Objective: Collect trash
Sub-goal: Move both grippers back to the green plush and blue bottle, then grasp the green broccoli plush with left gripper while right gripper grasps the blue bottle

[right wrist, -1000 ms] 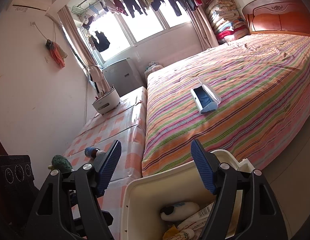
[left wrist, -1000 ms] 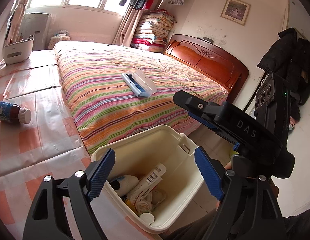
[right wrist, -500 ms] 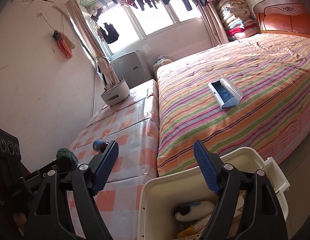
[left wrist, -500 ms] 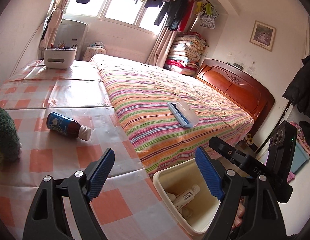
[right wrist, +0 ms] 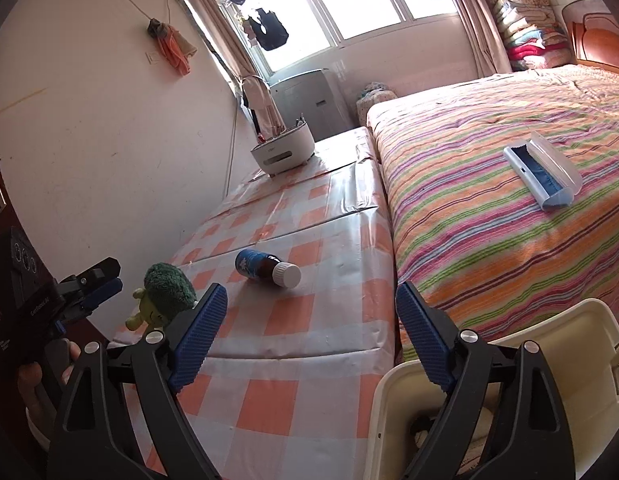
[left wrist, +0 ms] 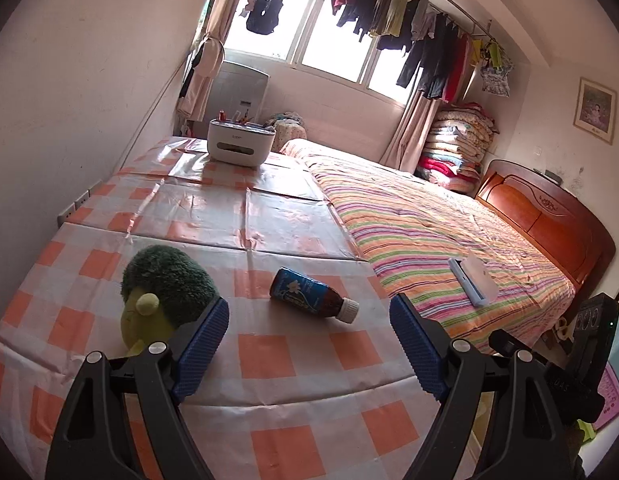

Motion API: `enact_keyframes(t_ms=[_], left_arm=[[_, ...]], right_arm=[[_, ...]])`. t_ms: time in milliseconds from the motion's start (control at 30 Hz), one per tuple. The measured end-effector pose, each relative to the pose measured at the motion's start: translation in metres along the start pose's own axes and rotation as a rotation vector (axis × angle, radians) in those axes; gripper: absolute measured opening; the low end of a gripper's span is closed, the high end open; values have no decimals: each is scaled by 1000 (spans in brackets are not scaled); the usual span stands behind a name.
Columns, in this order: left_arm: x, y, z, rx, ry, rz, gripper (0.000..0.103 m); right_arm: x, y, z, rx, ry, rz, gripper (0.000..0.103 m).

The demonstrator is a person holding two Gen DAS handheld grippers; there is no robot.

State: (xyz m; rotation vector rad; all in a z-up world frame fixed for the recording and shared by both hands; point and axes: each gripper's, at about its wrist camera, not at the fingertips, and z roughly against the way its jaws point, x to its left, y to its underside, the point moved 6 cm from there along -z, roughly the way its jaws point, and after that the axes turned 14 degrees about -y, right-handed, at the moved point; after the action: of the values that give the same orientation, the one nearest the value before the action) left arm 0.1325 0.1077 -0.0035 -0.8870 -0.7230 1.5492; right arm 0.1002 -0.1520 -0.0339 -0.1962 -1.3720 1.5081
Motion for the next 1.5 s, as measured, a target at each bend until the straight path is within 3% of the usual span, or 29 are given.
enact_keyframes(t_ms=[167, 367, 567, 833, 1100, 1167, 1200, 1300, 1500], left_arm=[[45, -12, -5, 9, -49, 33, 80], [79, -11, -31, 103, -12, 96, 80], [87, -5, -57, 186, 10, 69, 80], [96, 6, -98, 305, -13, 82, 80], [101, 7, -113, 321, -26, 118, 80], [101, 9, -115, 326, -19, 129, 80], [101, 10, -117, 333, -17, 136, 80], [99, 11, -117, 334, -19, 146, 80], [96, 15, -110, 318, -36, 131, 70]], right_arm=[[27, -7, -42, 97, -113, 115, 86], [49, -15, -101, 273, -183, 321, 86], [57, -18, -154, 423, -179, 460, 86], [53, -24, -214, 550, -199, 485, 86], [27, -3, -272, 736, -125, 506, 86], [23, 5, -279, 774, -108, 514, 77], [22, 10, -281, 792, -110, 515, 61], [21, 11, -280, 770, -112, 477, 44], [25, 15, -254, 692, -115, 414, 43]])
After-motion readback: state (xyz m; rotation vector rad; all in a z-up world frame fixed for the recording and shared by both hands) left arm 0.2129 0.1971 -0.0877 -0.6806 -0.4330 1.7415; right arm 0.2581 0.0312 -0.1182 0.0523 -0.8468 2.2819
